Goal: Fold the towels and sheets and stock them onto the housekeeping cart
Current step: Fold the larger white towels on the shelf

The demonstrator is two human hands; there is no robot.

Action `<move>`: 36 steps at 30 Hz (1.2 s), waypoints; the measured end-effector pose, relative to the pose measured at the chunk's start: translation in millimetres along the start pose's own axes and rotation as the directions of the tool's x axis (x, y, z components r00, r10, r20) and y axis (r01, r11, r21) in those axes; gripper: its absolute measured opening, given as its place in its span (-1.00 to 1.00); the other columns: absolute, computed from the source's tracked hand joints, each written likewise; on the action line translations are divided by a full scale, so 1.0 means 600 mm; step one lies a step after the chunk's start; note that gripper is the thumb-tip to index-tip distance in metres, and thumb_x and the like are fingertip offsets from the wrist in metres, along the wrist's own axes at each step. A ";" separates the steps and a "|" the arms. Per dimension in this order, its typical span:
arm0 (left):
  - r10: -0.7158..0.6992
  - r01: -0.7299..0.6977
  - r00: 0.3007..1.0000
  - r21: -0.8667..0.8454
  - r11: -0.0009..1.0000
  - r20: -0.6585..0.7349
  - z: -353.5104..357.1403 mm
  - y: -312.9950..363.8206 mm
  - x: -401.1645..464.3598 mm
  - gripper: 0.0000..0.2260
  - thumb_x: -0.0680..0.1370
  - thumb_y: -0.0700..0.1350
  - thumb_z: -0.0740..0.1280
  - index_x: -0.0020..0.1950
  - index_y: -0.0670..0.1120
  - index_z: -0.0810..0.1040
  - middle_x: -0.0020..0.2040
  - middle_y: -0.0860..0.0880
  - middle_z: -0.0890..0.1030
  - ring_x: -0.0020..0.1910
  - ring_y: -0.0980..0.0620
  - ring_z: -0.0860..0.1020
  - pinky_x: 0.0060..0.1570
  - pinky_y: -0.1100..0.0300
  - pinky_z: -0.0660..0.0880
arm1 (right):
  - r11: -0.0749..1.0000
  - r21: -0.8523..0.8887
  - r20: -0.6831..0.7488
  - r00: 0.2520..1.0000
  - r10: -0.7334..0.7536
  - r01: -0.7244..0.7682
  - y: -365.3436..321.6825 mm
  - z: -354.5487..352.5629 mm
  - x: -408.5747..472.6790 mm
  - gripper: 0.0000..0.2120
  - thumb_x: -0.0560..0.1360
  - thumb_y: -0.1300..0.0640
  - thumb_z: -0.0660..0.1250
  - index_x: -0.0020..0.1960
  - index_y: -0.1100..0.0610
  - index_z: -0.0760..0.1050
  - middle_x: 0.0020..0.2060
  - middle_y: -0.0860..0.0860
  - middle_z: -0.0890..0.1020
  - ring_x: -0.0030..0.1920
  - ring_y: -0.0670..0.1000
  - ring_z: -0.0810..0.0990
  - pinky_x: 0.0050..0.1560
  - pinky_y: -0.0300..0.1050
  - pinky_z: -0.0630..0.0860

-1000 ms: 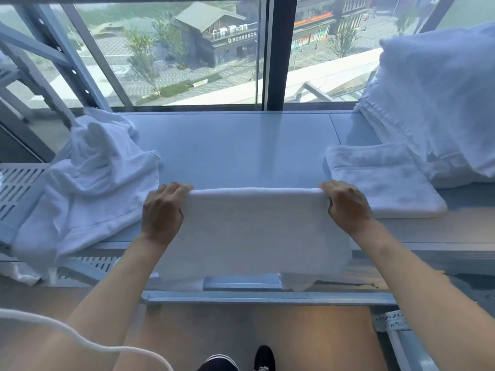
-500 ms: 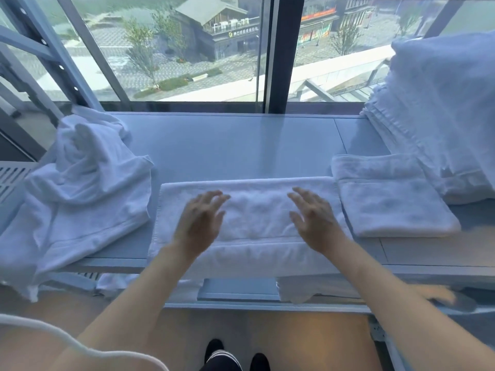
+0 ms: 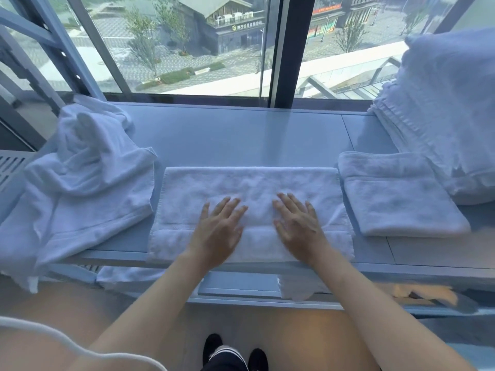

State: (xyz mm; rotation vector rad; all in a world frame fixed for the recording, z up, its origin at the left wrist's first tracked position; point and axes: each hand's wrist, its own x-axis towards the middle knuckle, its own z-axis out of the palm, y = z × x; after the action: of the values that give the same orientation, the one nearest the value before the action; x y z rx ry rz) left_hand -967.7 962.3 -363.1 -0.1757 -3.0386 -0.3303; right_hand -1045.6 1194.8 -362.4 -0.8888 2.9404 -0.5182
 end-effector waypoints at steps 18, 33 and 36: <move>0.138 -0.134 0.969 0.037 0.990 -0.203 0.051 -0.022 -0.144 -0.53 0.63 -0.10 0.22 0.57 -0.01 0.41 0.58 0.01 0.37 0.56 -0.06 0.34 0.50 -0.17 0.28 | 0.960 -0.080 -0.006 0.963 -0.269 0.268 0.017 0.006 -0.139 -0.35 0.53 0.30 0.27 0.61 0.08 0.28 0.60 -0.01 0.29 0.59 0.03 0.27 0.48 0.06 0.29; -0.148 0.176 0.933 0.057 0.983 -0.327 -0.196 -0.151 0.064 -0.58 0.48 -0.37 0.20 0.24 -0.09 0.63 0.12 -0.16 0.68 0.09 -0.29 0.61 0.03 -0.13 0.54 | 0.985 -0.160 -0.306 0.952 0.017 -0.069 0.107 -0.211 0.070 -0.85 0.53 0.26 0.34 0.04 0.10 0.63 -0.11 0.16 0.71 -0.07 0.30 0.67 -0.14 0.09 0.59; -0.156 0.185 0.933 0.063 0.981 -0.325 -0.250 -0.155 0.141 -0.57 0.50 -0.37 0.19 0.27 -0.08 0.62 0.17 -0.18 0.67 0.17 -0.30 0.59 0.15 -0.14 0.51 | 0.978 -0.186 -0.324 0.946 0.034 -0.099 0.100 -0.269 0.135 -0.89 0.56 0.23 0.28 -0.03 0.13 0.58 -0.17 0.20 0.69 -0.10 0.34 0.65 -0.13 0.09 0.57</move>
State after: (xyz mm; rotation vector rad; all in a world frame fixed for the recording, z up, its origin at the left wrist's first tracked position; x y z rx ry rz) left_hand -1052.9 848.2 -228.9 0.1377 -2.7425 -0.2041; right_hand -1164.4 1247.2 -223.9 -0.7822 3.3548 -0.4010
